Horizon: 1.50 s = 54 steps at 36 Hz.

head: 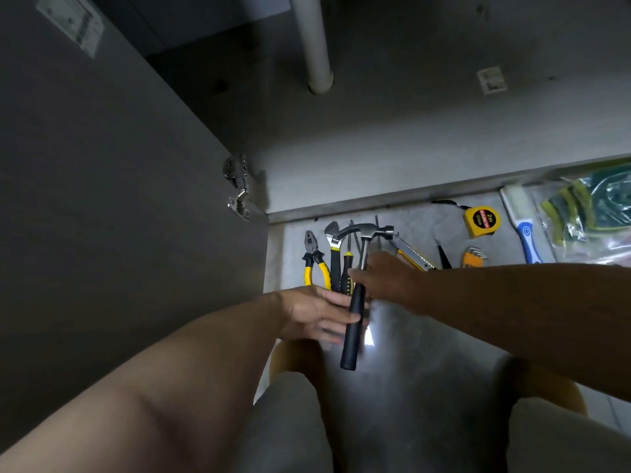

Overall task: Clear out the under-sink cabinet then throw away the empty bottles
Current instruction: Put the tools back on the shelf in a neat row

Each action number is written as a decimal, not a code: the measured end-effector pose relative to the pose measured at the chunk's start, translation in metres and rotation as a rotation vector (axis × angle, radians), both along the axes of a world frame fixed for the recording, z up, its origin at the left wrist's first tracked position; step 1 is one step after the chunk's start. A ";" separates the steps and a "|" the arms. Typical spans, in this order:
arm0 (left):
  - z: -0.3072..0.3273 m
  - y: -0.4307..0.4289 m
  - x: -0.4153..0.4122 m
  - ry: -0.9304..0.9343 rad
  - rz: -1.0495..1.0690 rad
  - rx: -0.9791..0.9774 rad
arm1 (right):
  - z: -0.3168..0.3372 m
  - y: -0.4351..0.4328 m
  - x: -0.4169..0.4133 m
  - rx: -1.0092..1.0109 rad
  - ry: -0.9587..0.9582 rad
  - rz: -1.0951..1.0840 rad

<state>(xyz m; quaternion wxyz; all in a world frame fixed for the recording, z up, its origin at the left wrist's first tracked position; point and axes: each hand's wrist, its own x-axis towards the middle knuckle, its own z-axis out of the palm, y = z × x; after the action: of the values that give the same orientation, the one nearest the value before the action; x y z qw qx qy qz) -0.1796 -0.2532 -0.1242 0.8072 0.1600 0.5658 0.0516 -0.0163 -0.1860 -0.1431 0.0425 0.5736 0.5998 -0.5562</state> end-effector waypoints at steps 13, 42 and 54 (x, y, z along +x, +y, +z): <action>-0.056 0.033 -0.009 0.997 0.080 0.255 | -0.019 0.003 0.067 -0.231 0.223 -0.312; 0.062 0.088 0.010 0.640 -0.094 -0.050 | 0.063 0.040 0.052 -0.253 0.316 -0.371; 0.202 0.077 0.084 0.129 0.194 0.375 | 0.208 0.058 0.085 -0.178 0.550 -0.827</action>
<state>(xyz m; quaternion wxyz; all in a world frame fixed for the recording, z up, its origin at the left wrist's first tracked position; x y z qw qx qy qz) -0.0958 -0.1761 0.0777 0.7167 0.2552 0.6095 0.2230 0.0683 -0.1281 0.0647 -0.2921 0.5896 0.2618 -0.7060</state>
